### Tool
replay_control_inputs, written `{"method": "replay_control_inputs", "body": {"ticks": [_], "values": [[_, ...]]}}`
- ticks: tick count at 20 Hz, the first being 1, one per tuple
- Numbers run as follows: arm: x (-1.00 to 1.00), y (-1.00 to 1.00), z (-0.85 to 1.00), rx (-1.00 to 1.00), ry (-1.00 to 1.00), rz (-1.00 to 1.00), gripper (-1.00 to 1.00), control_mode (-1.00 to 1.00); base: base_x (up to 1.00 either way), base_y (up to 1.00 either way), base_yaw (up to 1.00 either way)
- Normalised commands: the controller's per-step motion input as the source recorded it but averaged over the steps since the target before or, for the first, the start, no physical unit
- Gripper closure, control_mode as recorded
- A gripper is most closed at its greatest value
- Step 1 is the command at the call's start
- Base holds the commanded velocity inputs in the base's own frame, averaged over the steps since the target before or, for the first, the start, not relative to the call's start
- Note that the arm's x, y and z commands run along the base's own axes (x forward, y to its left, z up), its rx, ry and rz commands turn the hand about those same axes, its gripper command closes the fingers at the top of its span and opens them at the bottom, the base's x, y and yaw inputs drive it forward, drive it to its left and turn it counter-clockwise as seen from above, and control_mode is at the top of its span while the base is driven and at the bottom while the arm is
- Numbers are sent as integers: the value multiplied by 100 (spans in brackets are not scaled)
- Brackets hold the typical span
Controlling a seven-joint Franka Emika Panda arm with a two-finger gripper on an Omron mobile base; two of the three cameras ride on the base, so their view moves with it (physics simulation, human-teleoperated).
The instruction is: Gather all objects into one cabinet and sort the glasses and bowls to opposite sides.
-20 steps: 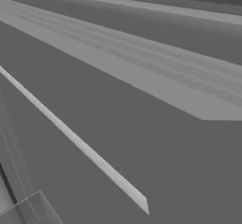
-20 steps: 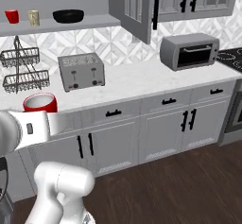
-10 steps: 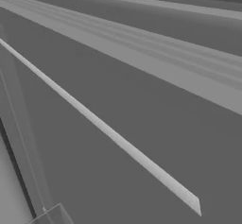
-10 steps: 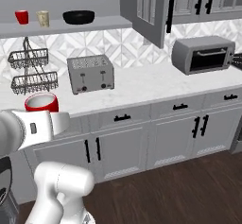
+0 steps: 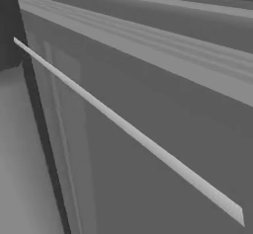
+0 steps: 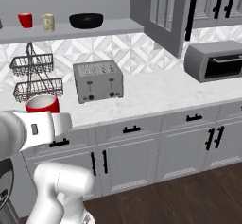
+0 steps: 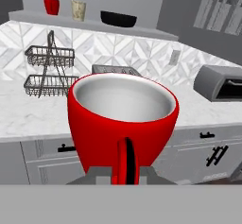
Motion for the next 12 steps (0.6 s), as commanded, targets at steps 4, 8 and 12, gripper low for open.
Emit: {"method": "replay_control_inputs", "body": {"ticks": [4, 8, 12], "values": [[0, 0, 0, 0, 0, 0, 100, 100, 97, 23, 0], [0, 0, 0, 0, 0, 0, 100, 100, 79, 16, 1], [0, 0, 0, 0, 0, 0, 100, 100, 68, 26, 6]]}}
